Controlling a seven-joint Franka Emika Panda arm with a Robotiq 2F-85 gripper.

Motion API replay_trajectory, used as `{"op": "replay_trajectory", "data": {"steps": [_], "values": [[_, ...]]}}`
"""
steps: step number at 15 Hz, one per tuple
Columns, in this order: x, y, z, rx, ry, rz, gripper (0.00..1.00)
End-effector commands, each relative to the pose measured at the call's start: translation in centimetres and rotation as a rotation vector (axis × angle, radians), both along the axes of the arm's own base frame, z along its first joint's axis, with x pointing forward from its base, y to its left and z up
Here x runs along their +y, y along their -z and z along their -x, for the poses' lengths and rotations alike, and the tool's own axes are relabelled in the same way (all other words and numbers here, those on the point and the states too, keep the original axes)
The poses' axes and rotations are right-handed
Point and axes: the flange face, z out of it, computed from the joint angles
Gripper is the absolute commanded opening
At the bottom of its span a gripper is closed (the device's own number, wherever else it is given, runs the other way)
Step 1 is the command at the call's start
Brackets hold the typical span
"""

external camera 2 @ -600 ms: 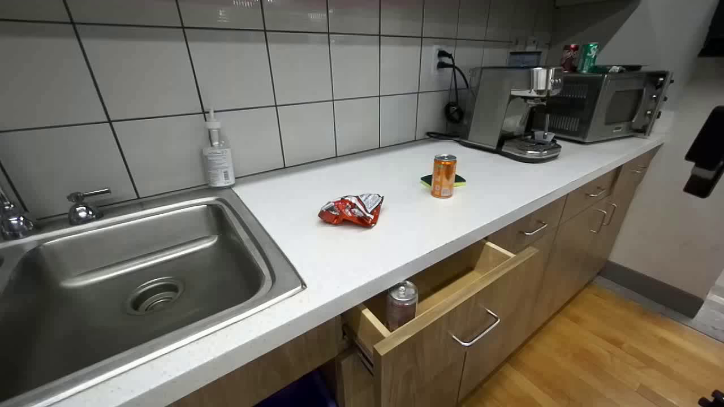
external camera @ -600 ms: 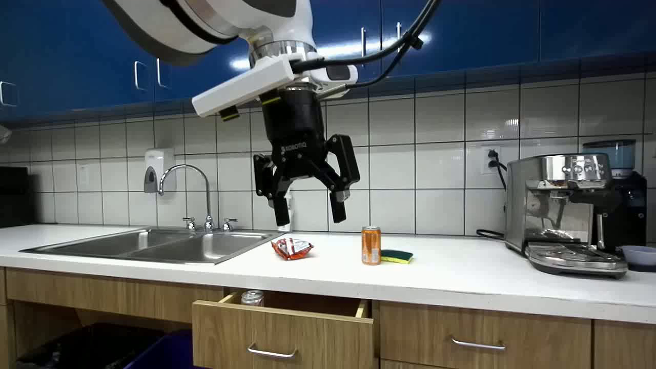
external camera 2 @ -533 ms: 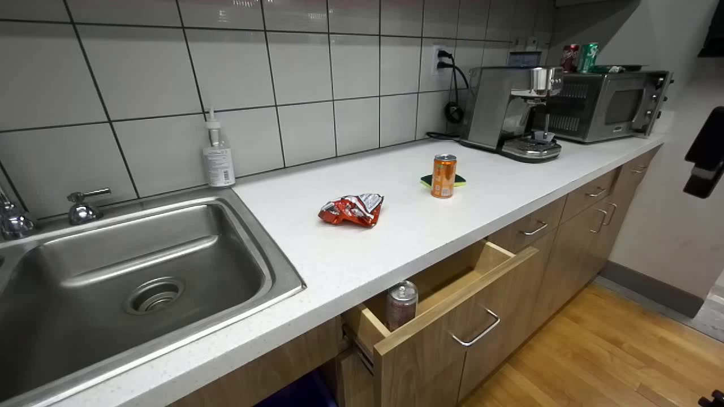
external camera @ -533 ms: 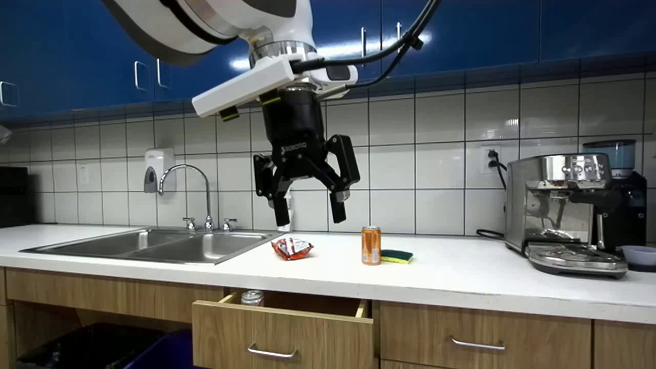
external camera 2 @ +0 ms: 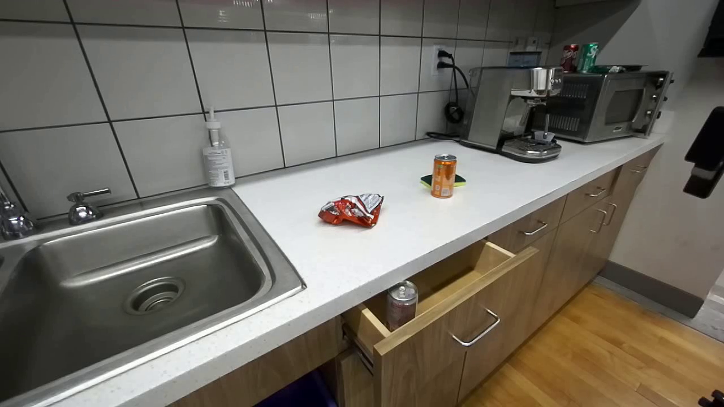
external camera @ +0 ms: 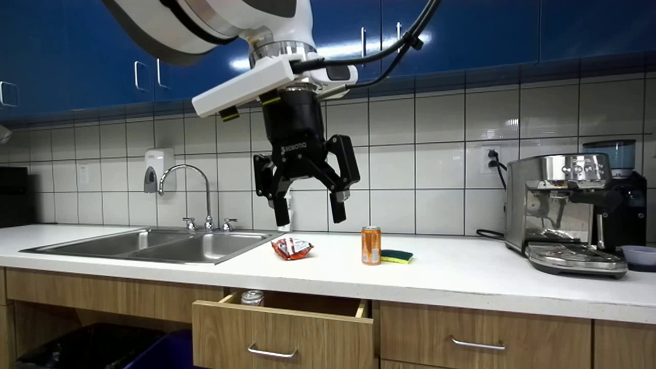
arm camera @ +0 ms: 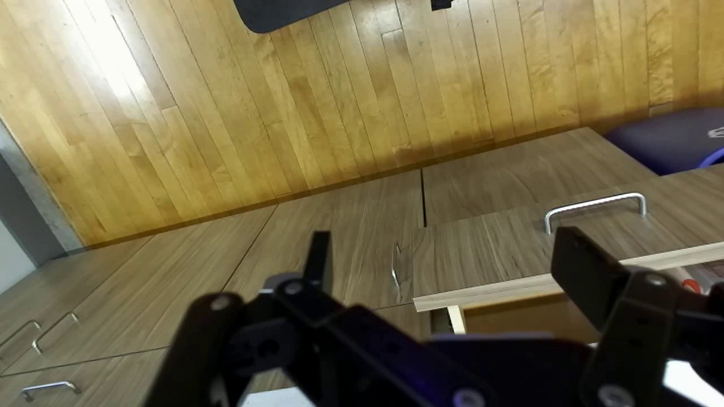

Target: Open the drawer on the left and put the orange can in the drawer then push the drawer closed.

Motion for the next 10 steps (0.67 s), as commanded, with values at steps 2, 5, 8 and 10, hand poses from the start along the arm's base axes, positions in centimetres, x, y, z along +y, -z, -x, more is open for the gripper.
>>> {"op": "replay_trajectory", "data": {"steps": [2, 5, 8, 10], "values": [[0.0, -0.1, 0.0, 0.001, 0.000, 0.000, 1.00], [0.1, -0.2, -0.3, 0.004, -0.024, 0.019, 1.00], [0.3, -0.6, -1.0, -0.011, -0.050, 0.028, 1.00], [0.7, -0.8, -1.6, -0.025, -0.073, 0.034, 1.00]]}}
